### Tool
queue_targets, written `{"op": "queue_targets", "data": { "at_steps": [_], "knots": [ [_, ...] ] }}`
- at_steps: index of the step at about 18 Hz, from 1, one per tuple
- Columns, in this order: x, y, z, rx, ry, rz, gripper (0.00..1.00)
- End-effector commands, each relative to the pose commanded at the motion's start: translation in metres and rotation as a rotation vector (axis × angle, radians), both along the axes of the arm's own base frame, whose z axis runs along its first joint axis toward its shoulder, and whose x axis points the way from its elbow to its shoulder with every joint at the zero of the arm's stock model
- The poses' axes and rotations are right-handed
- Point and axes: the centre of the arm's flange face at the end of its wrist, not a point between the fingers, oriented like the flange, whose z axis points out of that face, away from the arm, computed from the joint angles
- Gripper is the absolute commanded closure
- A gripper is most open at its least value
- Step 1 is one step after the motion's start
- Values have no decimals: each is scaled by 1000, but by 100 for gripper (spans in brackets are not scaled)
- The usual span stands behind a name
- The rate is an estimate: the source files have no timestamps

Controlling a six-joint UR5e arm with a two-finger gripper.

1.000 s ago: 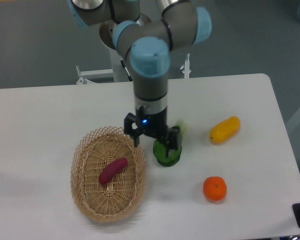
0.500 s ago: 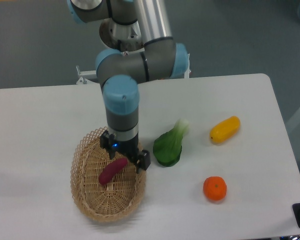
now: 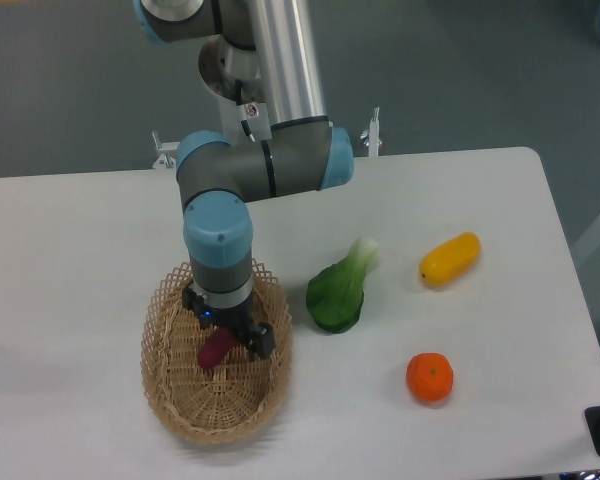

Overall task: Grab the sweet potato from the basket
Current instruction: 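Lower the gripper into the basket and close on the sweet potato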

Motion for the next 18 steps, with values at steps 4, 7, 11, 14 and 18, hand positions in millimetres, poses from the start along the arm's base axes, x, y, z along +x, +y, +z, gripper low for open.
{"op": "queue_targets", "data": {
  "at_steps": [4, 7, 11, 14, 18],
  "knots": [
    [10, 6, -9, -11, -6, -14, 0],
    [12, 5, -16, -22, -16, -9, 0],
    [11, 6, -17, -20, -13, -6, 0],
    [10, 9, -14, 6, 6, -7, 14],
    [8, 7, -16, -6, 24, -7, 50]
  ]
}}
